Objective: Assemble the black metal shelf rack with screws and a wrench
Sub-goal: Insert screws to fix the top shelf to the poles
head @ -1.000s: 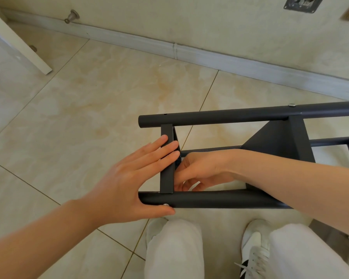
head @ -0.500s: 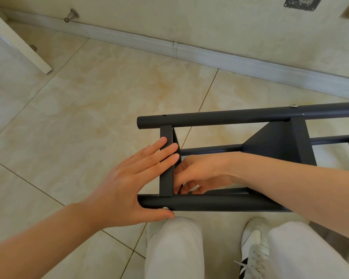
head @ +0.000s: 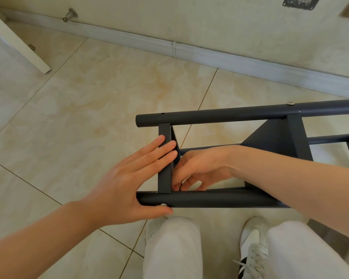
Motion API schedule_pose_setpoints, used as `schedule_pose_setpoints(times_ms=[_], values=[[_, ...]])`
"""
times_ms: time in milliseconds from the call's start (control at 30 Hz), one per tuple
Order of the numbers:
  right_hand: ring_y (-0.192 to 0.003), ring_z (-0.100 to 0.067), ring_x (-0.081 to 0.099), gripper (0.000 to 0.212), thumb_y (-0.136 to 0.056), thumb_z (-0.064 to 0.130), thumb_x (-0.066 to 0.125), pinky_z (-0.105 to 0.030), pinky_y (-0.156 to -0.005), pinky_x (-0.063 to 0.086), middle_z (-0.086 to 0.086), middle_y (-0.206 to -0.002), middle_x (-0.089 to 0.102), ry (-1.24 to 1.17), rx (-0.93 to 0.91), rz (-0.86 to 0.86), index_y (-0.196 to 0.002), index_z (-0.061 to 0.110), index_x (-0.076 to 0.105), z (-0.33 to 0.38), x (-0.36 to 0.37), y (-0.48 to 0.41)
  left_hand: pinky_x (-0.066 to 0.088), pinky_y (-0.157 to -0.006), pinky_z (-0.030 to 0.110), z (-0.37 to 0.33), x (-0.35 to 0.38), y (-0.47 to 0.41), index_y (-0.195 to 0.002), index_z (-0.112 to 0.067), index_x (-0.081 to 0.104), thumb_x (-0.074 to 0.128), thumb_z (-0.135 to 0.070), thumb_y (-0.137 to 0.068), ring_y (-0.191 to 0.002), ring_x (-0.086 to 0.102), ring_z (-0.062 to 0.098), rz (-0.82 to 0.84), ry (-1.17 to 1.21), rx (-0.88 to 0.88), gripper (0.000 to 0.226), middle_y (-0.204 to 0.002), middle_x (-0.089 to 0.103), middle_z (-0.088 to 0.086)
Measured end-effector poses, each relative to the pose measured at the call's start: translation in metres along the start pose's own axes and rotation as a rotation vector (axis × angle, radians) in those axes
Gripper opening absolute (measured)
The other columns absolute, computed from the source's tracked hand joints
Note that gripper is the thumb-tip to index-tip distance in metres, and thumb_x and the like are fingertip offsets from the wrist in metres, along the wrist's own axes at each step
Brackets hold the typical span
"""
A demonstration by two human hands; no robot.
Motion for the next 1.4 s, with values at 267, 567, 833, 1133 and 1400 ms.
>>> schedule_pose_setpoints(times_ms=[267,567,833,1133,1400], values=[[-0.094,-0.023,0.052,0.019,-0.087,0.019,0.068,-0.044,-0.093,0.05,-0.006,-0.096,0.068,-0.05,-0.02,-0.009,-0.101,0.01,0.074,0.003,0.0,0.001,0.024,-0.122,0.031,0.0,0.001,0.0,-0.151,-0.009,0.038,0.071,-0.06,-0.082,-0.153,0.021,0.023,0.001,0.006,0.009,0.092,-0.163,0.031,0.0],[-0.093,-0.021,0.054,0.033,-0.089,0.025,0.069,-0.047,-0.099,0.049,-0.004,-0.101,0.067,0.005,-0.014,-0.035,-0.115,0.005,0.069,0.002,0.002,-0.003,0.025,-0.122,0.031,-0.001,0.0,-0.001,-0.149,-0.007,0.04,0.072,-0.059,-0.081,-0.152,0.023,0.023,-0.009,0.012,0.01,0.092,-0.161,0.034,0.003],[-0.073,-0.015,0.061,0.013,-0.092,0.015,0.066,-0.028,-0.079,0.056,-0.005,-0.085,0.07,-0.15,-0.024,0.046,-0.098,0.005,0.072,-0.003,0.007,-0.004,0.026,-0.122,0.033,-0.003,0.0,0.0,-0.149,-0.007,0.041,0.07,-0.061,-0.082,-0.152,0.022,0.023,-0.002,0.01,0.002,0.091,-0.16,0.035,0.003],[-0.075,-0.014,0.054,0.015,-0.093,0.015,0.064,-0.035,-0.086,0.045,-0.004,-0.084,0.067,-0.123,-0.01,0.05,-0.102,0.004,0.069,-0.005,0.006,-0.001,0.025,-0.122,0.033,-0.003,0.001,0.0,-0.149,-0.006,0.041,0.072,-0.06,-0.081,-0.153,0.022,0.023,-0.001,0.02,-0.003,0.091,-0.16,0.035,0.003],[-0.075,-0.012,0.056,0.01,-0.093,0.018,0.066,-0.032,-0.082,0.044,0.001,-0.08,0.069,-0.082,-0.021,0.078,-0.091,0.014,0.075,-0.005,0.007,0.0,0.025,-0.122,0.032,-0.005,0.0,0.001,-0.148,-0.006,0.042,0.072,-0.058,-0.081,-0.152,0.023,0.023,-0.02,0.022,0.005,0.09,-0.16,0.036,0.004]])
Point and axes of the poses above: each hand's wrist, its own y-axis away from the middle knuckle, its own x-axis out of the palm, z = x × y, the point moved 10 cm from there along -y, towards the middle knuckle
